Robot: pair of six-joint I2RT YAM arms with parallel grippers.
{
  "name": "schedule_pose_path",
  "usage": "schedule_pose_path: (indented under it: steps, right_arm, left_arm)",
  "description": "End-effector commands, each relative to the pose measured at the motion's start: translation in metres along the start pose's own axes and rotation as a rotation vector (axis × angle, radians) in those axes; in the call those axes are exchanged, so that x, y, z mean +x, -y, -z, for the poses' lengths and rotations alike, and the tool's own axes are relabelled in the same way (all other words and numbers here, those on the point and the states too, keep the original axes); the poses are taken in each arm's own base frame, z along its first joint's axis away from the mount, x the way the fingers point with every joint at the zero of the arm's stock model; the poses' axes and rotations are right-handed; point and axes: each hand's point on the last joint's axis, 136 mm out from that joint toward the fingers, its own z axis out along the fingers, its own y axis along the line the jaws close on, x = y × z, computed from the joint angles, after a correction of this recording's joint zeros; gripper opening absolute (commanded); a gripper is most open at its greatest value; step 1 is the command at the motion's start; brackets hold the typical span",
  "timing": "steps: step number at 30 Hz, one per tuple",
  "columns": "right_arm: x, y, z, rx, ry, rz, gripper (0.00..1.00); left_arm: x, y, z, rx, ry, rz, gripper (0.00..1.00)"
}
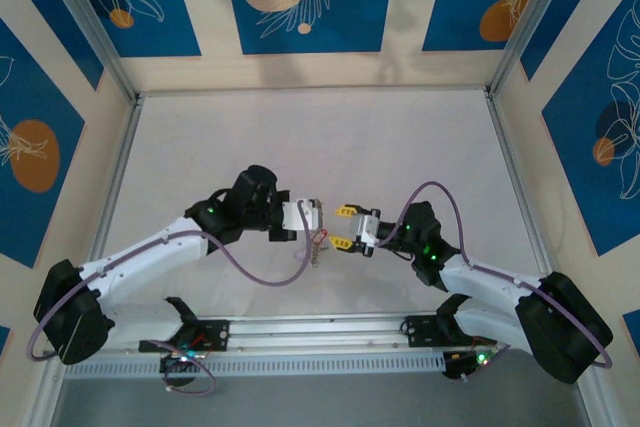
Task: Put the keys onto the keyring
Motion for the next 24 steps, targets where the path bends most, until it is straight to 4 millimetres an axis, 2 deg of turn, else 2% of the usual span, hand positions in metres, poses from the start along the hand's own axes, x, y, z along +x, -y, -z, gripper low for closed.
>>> schedule_pose_path:
  steps: [1,7,10,15,17,21,24]
  right_arm:
    - [-0.019,0.003,-0.004,-0.027,0.061,0.011,0.53]
    - [-0.022,-0.007,-0.022,-0.124,0.091,-0.053,0.53]
    - [-0.021,-0.022,-0.043,-0.186,0.088,-0.077,0.53]
    - [-0.018,-0.054,-0.092,-0.294,0.1,-0.139,0.52]
    - [-0.015,-0.064,-0.113,-0.322,0.103,-0.167,0.53]
    - [-0.003,-0.073,-0.173,-0.32,0.097,-0.318,0.53]
    - [-0.003,-0.082,-0.208,-0.315,0.116,-0.355,0.61]
  left_arm:
    - [-0.004,-0.03,0.031,-0.066,-0.018,0.008,0.0]
    - [0.02,-0.082,0.077,-0.169,-0.05,0.141,0.0]
    - [0.035,-0.106,0.094,-0.227,-0.08,0.205,0.0]
    - [0.062,-0.153,0.121,-0.389,-0.089,0.388,0.0]
    - [0.067,-0.164,0.127,-0.431,-0.097,0.416,0.0]
    - [0.083,-0.186,0.14,-0.511,-0.11,0.481,0.0]
    - [0.093,-0.2,0.148,-0.546,-0.106,0.544,0.0]
